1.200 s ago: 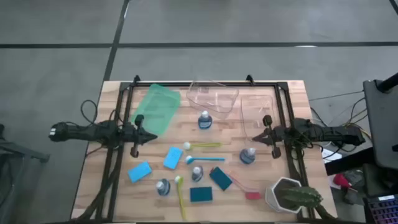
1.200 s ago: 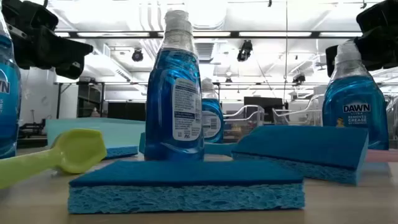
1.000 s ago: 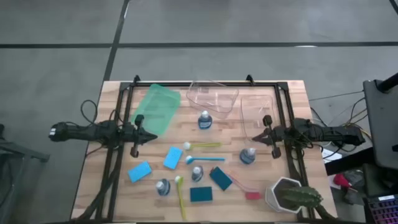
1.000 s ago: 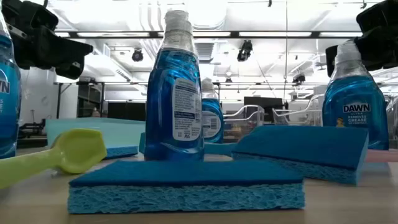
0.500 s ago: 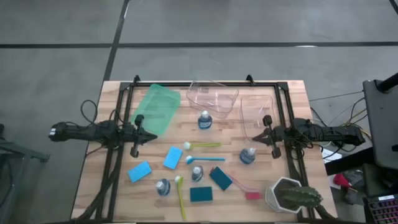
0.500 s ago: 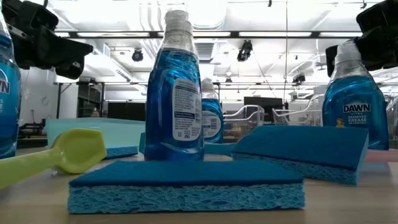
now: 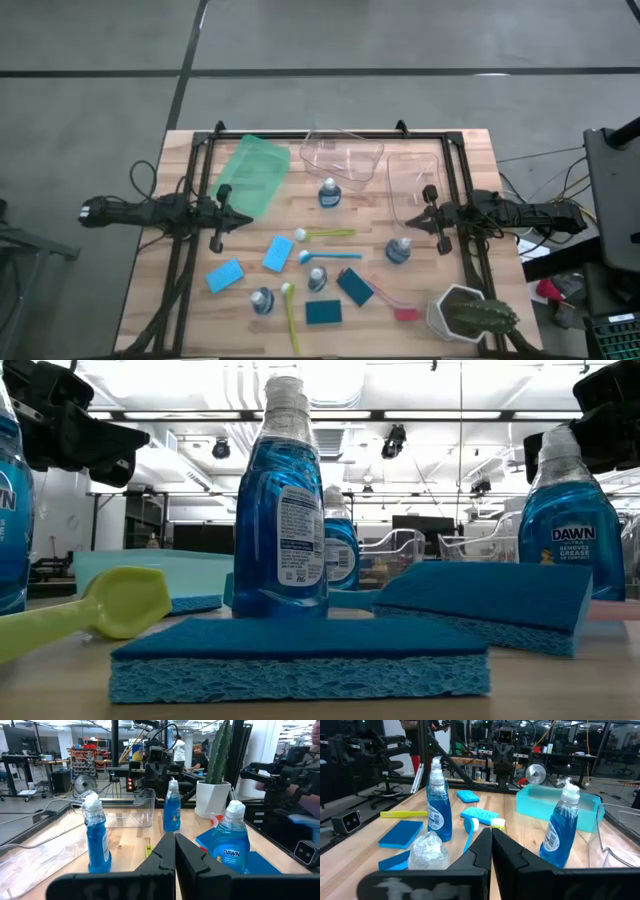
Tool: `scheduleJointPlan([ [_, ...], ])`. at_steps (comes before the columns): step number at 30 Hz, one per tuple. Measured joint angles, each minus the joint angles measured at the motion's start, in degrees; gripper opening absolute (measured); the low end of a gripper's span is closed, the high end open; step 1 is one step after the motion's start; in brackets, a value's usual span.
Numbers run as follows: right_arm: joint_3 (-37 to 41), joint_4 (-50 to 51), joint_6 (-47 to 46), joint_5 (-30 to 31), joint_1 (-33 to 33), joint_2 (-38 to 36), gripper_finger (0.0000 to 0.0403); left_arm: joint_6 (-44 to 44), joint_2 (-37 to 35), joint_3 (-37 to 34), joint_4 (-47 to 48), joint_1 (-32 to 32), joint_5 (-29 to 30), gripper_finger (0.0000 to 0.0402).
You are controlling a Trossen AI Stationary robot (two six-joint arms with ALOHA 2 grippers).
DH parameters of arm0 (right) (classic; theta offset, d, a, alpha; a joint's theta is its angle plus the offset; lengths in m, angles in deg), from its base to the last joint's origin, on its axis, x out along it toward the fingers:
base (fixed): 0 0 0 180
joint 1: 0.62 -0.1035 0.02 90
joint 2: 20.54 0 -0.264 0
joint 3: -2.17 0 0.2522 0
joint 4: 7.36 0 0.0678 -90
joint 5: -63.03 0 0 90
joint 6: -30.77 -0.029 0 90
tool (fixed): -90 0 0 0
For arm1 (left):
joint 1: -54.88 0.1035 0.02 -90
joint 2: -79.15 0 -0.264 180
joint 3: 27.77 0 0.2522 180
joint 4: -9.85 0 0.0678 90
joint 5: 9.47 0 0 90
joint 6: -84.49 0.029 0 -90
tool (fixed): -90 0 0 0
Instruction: Pick & Place Kitchen Sink Supplies
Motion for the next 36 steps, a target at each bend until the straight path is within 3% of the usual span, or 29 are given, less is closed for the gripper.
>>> scheduleJointPlan([
  [36, 0.01, 0.0, -2.48, -0.01, 0.0, 0.0, 0.0009, 0.0, 0.02, 0.0, 0.01, 0.01, 0.0, 0.0],
])
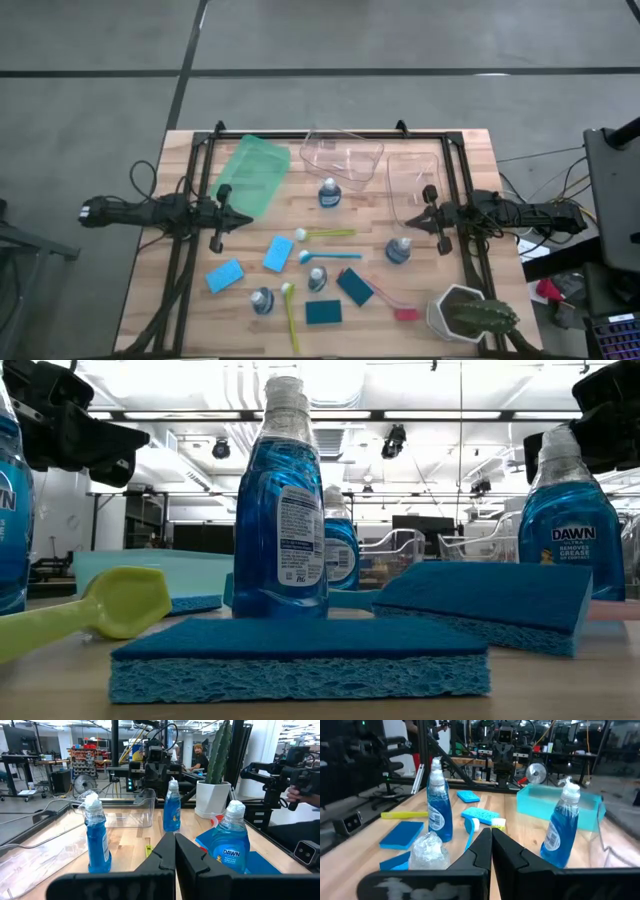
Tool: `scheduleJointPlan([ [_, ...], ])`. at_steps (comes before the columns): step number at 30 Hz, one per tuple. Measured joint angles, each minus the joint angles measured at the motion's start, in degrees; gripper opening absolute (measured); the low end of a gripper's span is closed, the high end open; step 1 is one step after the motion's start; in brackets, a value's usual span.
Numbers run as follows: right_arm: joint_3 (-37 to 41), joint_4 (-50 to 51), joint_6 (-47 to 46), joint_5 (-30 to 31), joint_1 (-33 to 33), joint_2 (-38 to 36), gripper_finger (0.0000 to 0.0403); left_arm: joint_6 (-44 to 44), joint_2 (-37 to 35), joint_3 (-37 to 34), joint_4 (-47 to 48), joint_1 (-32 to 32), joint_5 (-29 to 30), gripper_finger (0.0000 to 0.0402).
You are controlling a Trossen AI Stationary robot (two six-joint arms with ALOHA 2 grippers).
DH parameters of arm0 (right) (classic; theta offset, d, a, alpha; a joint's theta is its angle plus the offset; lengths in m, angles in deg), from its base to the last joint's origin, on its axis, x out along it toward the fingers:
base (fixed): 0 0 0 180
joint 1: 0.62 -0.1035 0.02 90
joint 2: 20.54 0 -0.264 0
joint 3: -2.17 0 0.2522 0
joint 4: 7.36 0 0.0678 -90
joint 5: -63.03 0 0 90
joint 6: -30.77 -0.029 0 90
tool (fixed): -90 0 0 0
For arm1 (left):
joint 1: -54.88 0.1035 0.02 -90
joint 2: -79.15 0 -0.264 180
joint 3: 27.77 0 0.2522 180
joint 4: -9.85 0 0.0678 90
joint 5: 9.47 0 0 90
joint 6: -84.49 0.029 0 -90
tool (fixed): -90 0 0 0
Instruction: Pick & Place Kitchen Sink Supplies
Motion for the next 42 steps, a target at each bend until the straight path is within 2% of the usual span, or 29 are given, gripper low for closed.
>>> scheduleJointPlan([
  [5, 0.0, -2.47, -7.85, 1.66, 0.0, 0.01, 0.0009, 0.0, -0.01, 0.0, 0.0, 0.0, -0.01, 0.0],
  [11, 0.0, -10.92, -20.94, 3.26, 0.01, 0.01, 0.0009, 0.0, -0.02, 0.0, 0.01, -0.01, 0.01, 0.0],
  [15, -0.01, -16.64, -25.06, 3.91, 0.0, 0.29, 0.0009, -0.01, -0.02, 0.0, 0.01, -0.01, -0.01, 0.0],
  [18, -0.25, -16.72, -28.64, 6.14, 0.0, 1.32, 0.0012, 0.0, -0.02, 0.0, 0.05, -0.01, -0.01, 0.0],
  [22, -2.87, -16.16, -31.72, 8.72, 0.0, 5.82, 0.0038, -0.02, 0.0, 0.0, 0.07, 0.01, -0.01, 0.0],
  [27, -10.69, -14.95, -31.93, 9.08, 0.0, 16.06, 0.0097, -0.01, -0.02, 0.0, 0.08, 0.01, -0.01, 0.0],
  [29, -15.68, -10.37, -32.05, 9.16, 0.0, 20.65, 0.0121, -0.01, 0.0, 0.0, 0.08, 0.01, -0.01, 0.0],
  [35, -33.58, 13.8, -35.7, 9.17, -0.02, 35.45, 0.0181, 0.0, -0.02, 0.0, 0.09, 0.0, -0.01, 0.0],
  [42, -53.89, 41.27, -41.95, 9.17, -2.58, 50.15, 0.0211, -0.01, -0.02, 0.0, 0.12, 0.0, -0.01, 0.0],
])
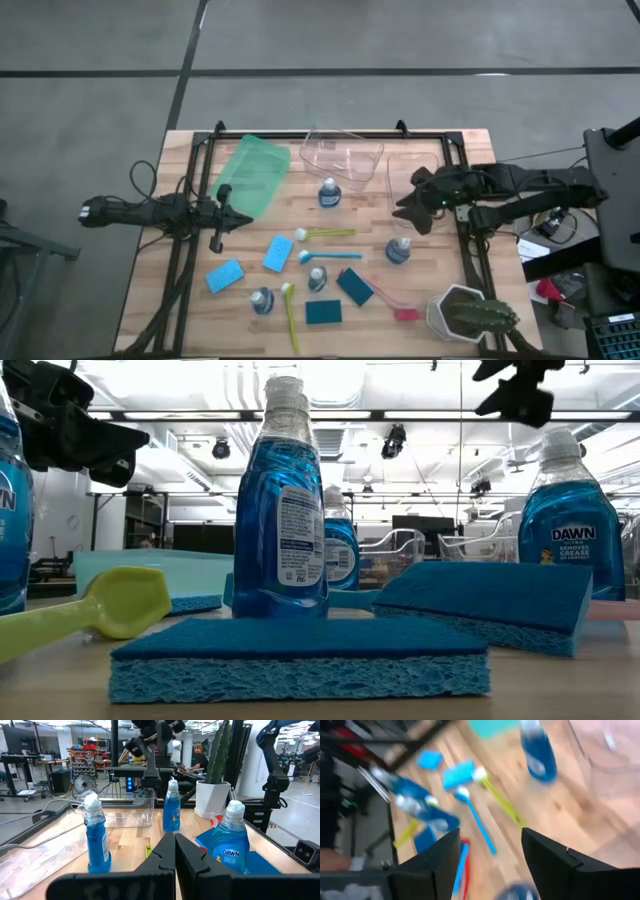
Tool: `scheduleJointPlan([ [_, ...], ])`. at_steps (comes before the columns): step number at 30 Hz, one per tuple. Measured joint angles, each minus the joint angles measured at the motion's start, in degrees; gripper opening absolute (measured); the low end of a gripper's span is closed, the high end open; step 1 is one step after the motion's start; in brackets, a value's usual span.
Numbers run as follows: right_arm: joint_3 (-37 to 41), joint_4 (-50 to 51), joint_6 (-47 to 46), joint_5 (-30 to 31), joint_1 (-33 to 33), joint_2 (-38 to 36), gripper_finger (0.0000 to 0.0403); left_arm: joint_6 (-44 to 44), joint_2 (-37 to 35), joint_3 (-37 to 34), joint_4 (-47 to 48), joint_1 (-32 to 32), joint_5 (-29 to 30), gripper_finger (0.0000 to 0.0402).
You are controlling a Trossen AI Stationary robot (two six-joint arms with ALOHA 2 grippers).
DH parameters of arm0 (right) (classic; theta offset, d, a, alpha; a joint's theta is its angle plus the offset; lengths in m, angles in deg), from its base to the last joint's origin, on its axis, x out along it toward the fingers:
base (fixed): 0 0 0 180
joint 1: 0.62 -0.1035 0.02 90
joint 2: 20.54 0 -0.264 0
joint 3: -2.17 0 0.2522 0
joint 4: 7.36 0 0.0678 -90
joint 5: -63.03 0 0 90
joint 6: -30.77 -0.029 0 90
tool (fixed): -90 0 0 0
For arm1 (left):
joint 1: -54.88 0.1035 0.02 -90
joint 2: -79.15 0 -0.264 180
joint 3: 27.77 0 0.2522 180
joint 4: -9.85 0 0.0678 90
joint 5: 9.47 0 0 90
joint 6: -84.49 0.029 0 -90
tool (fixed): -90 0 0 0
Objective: Pick & Place Kitchen Sink Supplies
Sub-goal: Put the blue dishwashing liquid bottle into the right transparent bin
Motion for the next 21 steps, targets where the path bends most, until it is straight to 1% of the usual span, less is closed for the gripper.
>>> scheduleJointPlan([
  [2, -4.38, 5.43, -2.05, 0.01, -1.63, 3.27, 0.0213, 0.0, 0.01, 0.0, 0.0, 0.01, 0.0, 0.0],
  [7, -12.88, 15.19, -7.93, 0.3, -7.82, 10.76, 0.0212, 0.01, 0.0, 0.0, 0.0, -0.01, 0.0, 0.0],
  [13, -21.18, 27.06, -14.18, 5.49, -15.34, 18.95, 0.0213, 0.01, 0.02, 0.0, 0.0, 0.01, 0.0, 0.0],
  [16, -24.05, 29.39, -15.95, 7.52, -17.81, 22.31, 0.0212, 0.01, 0.0, 0.0, 0.0, -0.01, 0.0, 0.0],
  [21, -25.79, 31.26, -17.64, 7.96, -20.17, 26.95, 0.0212, 0.01, 0.0, 0.0, 0.02, 0.0, 0.0, 0.0],
])
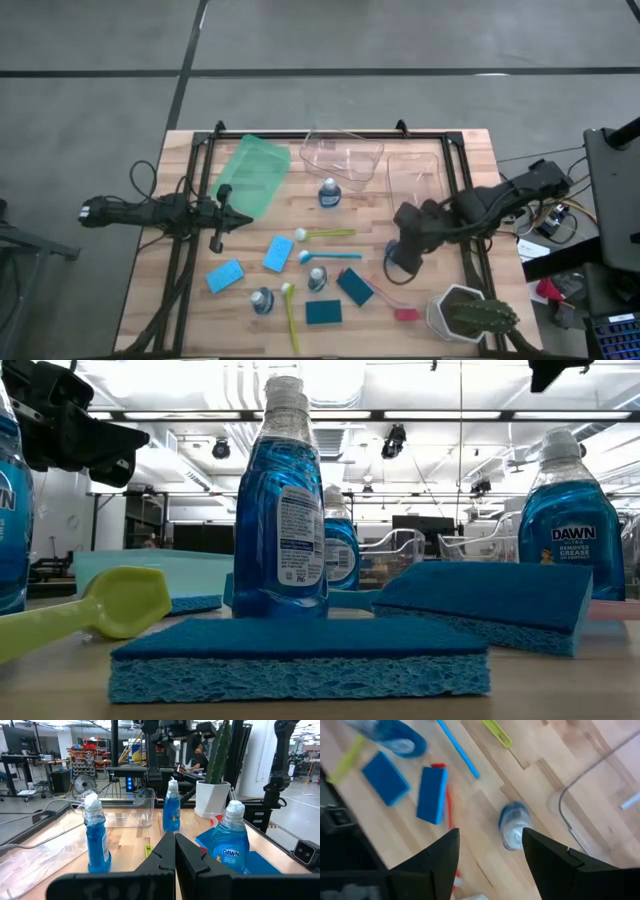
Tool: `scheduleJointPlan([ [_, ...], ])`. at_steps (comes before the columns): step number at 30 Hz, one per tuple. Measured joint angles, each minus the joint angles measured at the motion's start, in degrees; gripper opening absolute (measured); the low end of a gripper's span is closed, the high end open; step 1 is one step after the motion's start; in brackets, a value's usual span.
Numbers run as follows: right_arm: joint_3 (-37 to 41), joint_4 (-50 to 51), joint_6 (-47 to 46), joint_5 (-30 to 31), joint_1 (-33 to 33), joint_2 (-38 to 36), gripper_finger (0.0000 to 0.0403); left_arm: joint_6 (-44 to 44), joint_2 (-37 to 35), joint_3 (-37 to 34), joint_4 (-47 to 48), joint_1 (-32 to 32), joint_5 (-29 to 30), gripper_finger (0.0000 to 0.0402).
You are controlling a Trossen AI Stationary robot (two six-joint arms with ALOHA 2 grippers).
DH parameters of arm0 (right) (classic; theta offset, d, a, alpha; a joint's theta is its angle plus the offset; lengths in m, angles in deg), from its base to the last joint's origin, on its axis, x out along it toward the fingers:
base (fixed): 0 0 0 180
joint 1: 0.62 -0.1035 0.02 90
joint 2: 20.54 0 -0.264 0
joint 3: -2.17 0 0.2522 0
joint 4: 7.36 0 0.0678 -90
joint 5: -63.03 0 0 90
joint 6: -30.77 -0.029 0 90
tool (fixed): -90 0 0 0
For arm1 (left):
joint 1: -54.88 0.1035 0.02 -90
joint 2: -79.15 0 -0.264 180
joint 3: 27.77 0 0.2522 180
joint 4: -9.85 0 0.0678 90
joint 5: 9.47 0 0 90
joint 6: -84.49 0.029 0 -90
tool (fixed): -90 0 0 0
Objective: Pick & Place Kitchen Sink Supplies
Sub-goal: Put the blue dishwashing liquid bottle into the right transparent bin
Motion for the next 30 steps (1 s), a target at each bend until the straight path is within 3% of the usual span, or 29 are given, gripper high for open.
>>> scheduleJointPlan([
  [7, 0.48, 1.0, -0.68, -0.06, -1.32, 3.03, 0.021, 0.0, 0.0, 0.0, 0.0, 0.01, 0.0, 0.0],
  [30, 6.99, 0.93, -5.96, 0.58, -1.41, 3.05, 0.021, 0.0, 0.01, 0.0, 0.0, 0.0, 0.0, 0.0],
])
